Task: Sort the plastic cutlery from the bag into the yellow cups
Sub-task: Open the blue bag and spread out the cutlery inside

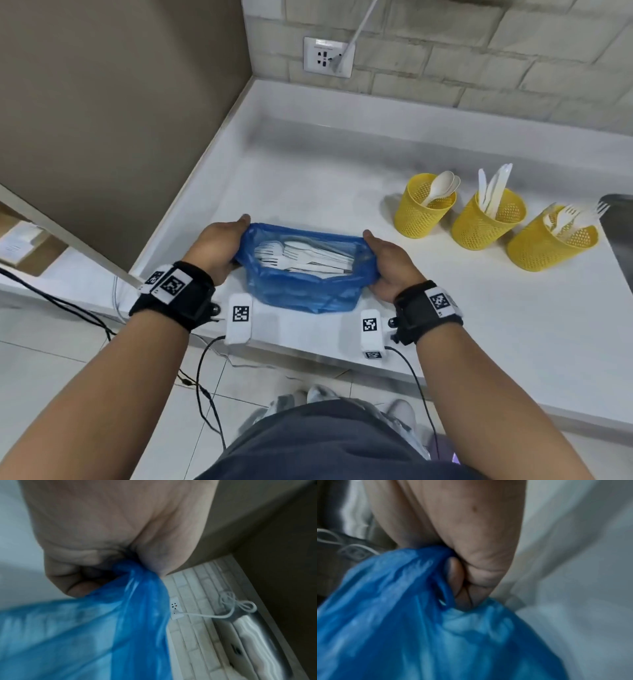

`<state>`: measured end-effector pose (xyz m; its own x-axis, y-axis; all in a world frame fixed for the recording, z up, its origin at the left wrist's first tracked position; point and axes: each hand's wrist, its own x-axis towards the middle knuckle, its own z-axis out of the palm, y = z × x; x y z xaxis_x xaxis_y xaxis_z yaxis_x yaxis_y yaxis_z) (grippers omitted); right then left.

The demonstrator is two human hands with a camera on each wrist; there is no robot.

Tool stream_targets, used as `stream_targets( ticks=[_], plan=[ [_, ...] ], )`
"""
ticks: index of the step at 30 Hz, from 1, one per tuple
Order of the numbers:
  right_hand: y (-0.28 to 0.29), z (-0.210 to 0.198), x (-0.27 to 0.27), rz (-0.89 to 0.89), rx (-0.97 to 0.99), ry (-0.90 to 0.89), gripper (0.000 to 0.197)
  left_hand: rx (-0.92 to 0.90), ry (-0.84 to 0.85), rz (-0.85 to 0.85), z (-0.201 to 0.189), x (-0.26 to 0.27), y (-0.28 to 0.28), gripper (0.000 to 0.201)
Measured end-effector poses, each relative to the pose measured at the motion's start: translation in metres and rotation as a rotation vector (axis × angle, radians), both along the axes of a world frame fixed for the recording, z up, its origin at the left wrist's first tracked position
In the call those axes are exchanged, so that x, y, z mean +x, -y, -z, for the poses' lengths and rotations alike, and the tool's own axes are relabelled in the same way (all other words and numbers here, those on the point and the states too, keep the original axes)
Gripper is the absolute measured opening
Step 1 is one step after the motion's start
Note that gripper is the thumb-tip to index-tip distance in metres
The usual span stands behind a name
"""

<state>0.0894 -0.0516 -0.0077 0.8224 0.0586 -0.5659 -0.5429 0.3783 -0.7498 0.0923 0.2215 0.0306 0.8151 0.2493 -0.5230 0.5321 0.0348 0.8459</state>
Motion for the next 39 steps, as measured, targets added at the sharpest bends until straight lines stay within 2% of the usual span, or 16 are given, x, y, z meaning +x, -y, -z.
stream_targets(
  ticks=[1, 2, 5, 7, 11, 14, 17, 20, 22, 25, 27, 30, 32, 34, 35, 39],
  plan=[
    [0.001, 0.004, 0.0, 0.055, 0.043, -0.081, 0.029, -0.077, -0.043, -0.029, 0.0, -0.001, 0.002, 0.031],
    [0.001, 0.007, 0.0, 0.079, 0.036, -0.117, 0.027, -0.064, -0.073, -0.024, 0.001, -0.001, 0.004, 0.032],
    [0.006, 0.011, 0.001, 0.024, -0.11, -0.065, 0.035, 0.24, -0.066, 0.095, 0.001, -0.002, 0.002, 0.054],
    [0.011, 0.009, -0.003, -0.105, -0.293, 0.053, 0.045, 0.446, -0.041, 0.207, -0.004, -0.011, -0.003, 0.068],
    [0.023, -0.016, -0.023, -0.253, -0.888, 0.194, 0.047, 0.801, -0.102, 0.421, -0.011, -0.04, -0.004, 0.067],
    [0.021, -0.037, -0.041, -0.417, -1.036, 0.187, 0.051, 0.954, -0.127, 0.501, -0.013, -0.054, -0.003, 0.073],
    [0.009, -0.041, -0.052, -0.52, -0.965, 0.143, 0.051, 0.86, -0.108, 0.461, -0.018, -0.062, 0.001, 0.053],
    [0.005, -0.022, -0.049, -0.426, -0.823, 0.165, 0.029, 0.695, -0.067, 0.397, -0.019, -0.067, 0.003, 0.033],
    [0.002, -0.012, -0.047, -0.343, -0.735, 0.198, 0.013, 0.521, -0.014, 0.283, -0.016, -0.068, 0.001, 0.02],
    [-0.003, -0.003, -0.048, -0.162, -0.499, 0.183, 0.01, 0.186, 0.04, 0.089, -0.008, -0.067, -0.003, 0.006],
    [-0.006, -0.002, -0.05, -0.052, -0.281, 0.116, 0.02, -0.034, 0.033, -0.009, -0.002, -0.067, -0.004, 0.005],
    [-0.006, 0.0, -0.05, 0.061, 0.034, -0.025, 0.038, -0.424, -0.036, -0.158, 0.01, -0.069, -0.006, 0.019],
    [-0.009, 0.003, -0.052, 0.056, 0.125, -0.072, 0.042, -0.569, -0.13, -0.229, 0.018, -0.07, -0.004, 0.023],
    [-0.011, 0.006, -0.055, 0.021, 0.085, -0.068, 0.039, -0.584, -0.182, -0.255, 0.025, -0.071, 0.001, 0.023],
    [-0.01, 0.009, -0.055, 0.004, 0.027, -0.058, 0.037, -0.509, -0.173, -0.242, 0.028, -0.072, 0.004, 0.022],
    [0.003, 0.01, -0.051, 0.021, -0.229, 0.011, 0.034, 0.056, -0.037, -0.087, 0.028, -0.074, 0.003, 0.02]
  ],
)
